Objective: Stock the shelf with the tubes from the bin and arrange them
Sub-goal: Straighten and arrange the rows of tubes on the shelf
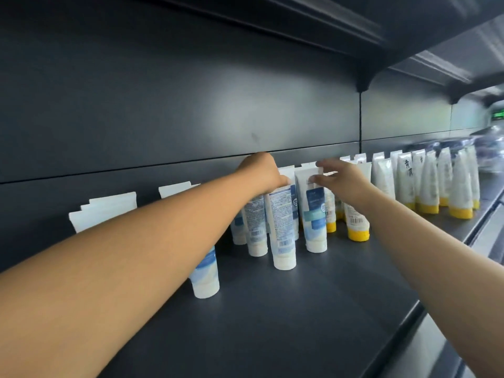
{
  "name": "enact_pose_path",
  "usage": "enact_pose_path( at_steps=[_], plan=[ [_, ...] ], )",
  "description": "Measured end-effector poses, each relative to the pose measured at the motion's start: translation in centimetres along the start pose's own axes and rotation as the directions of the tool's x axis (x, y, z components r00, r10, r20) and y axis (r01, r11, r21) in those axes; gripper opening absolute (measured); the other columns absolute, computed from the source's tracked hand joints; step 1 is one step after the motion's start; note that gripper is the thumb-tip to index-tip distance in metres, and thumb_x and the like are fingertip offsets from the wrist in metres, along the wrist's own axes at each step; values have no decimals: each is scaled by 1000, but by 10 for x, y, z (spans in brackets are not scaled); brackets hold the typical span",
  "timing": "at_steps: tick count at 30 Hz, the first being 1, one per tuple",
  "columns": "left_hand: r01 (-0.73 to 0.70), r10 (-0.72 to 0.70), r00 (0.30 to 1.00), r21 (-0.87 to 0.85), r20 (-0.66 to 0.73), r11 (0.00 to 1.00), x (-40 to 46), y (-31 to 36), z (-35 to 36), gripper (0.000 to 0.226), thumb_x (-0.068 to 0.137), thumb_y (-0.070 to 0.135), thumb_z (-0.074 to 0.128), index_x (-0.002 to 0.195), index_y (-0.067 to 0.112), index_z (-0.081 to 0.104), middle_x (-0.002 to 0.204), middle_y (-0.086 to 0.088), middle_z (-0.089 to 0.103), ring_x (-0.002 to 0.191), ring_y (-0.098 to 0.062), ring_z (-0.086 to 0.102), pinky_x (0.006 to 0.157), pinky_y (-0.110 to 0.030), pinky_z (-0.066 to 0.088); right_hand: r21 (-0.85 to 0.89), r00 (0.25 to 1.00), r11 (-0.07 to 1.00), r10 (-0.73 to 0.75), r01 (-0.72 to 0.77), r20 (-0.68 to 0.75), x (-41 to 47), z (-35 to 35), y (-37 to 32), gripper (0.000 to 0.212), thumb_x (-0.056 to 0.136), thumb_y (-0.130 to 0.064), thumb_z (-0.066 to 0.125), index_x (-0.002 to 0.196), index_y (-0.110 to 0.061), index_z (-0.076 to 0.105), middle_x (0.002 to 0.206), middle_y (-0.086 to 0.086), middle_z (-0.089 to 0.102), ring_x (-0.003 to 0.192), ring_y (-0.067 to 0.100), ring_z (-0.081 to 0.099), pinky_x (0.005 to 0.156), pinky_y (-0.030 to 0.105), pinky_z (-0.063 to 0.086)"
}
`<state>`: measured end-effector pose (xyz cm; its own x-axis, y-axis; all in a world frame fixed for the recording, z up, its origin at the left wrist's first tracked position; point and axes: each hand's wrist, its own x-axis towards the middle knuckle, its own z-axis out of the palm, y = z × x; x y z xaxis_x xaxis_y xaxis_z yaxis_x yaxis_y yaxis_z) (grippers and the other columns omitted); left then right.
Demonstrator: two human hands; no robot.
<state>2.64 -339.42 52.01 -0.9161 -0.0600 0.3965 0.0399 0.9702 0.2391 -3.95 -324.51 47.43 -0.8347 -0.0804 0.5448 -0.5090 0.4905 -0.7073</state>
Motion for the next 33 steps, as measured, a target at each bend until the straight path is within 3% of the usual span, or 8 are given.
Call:
enact_pose_path(
  at_steps=[2, 5, 7, 10, 13, 17, 24, 33],
  plan=[
    [2, -2, 1000, -29, 19, 1000, -2, 0, 0, 37, 87, 35, 58, 108, 7, 67, 110, -10, 67, 96, -23, 60, 75, -24, 46, -20, 999, 999, -26, 26, -20, 2, 3, -1, 36, 87, -22, 63, 121, -14, 57, 112, 4, 57, 103, 21, 54, 81, 26, 43],
    [8, -3, 1000, -216, 25, 976, -8, -3, -6, 22, 84, 29, 64, 96, 11, 71, 83, -4, 66, 65, -14, 56, 51, -14, 44, 107, 999, 994, 5, -9, 44, 4, 4, -7, 13, 84, -17, 66, 96, -16, 61, 96, 3, 59, 92, 23, 57, 78, 28, 50],
    [29, -10, 998, -353, 55, 935, -16, -6, -14, 12, 82, 22, 68, 90, 13, 70, 70, 1, 60, 59, -9, 53, 54, -14, 48, 290, 990, 950, 84, -113, 111, 0, 1, -11, 9, 83, -11, 66, 81, -15, 59, 85, 5, 62, 87, 24, 61, 81, 37, 54],
    [4, 34, 995, -399, 89, 917, -34, -13, -27, 4, 81, 20, 70, 81, 16, 69, 69, 4, 60, 60, -7, 54, 55, -17, 52, 468, 975, 863, 106, -187, 195, -9, -3, -16, 12, 82, -4, 65, 76, -11, 57, 78, 6, 61, 78, 20, 61, 74, 31, 53],
    [-23, 64, 994, -394, 90, 919, -59, -20, -47, 4, 79, 22, 71, 80, 19, 68, 71, 6, 63, 62, -4, 57, 56, -16, 53, 516, 962, 832, 72, -203, 263, -20, -6, -26, 12, 82, -2, 65, 75, -11, 59, 74, 4, 62, 71, 16, 61, 65, 25, 55],
    [12, 54, 989, -428, 140, 904, -98, -36, -76, 5, 78, 18, 71, 73, 20, 69, 59, 10, 68, 54, -2, 62, 53, -16, 55, 604, 938, 759, 25, -244, 346, -40, -2, -49, 14, 82, -3, 64, 74, -13, 58, 67, 0, 64, 61, 11, 63, 55, 21, 56],
    [82, -42, 991, -337, 126, 938, -152, -73, -102, 6, 74, 20, 73, 79, 18, 71, 83, 1, 72, 61, -4, 65, 58, -15, 55, 671, 859, 684, -128, -286, 496, -77, 31, -94, 19, 85, -4, 59, 70, -15, 55, 53, -8, 63, 49, 5, 63, 48, 17, 52],
    [176, -148, 982, -297, 116, 938, -176, -105, -121, 11, 77, 20, 71, 87, 15, 71, 85, 1, 70, 66, -6, 62, 51, -11, 52, 669, 834, 662, -121, -337, 539, -89, 63, -118, 19, 86, -6, 60, 69, -15, 57, 53, -8, 64, 48, 5, 61, 52, 18, 54]
  ],
)
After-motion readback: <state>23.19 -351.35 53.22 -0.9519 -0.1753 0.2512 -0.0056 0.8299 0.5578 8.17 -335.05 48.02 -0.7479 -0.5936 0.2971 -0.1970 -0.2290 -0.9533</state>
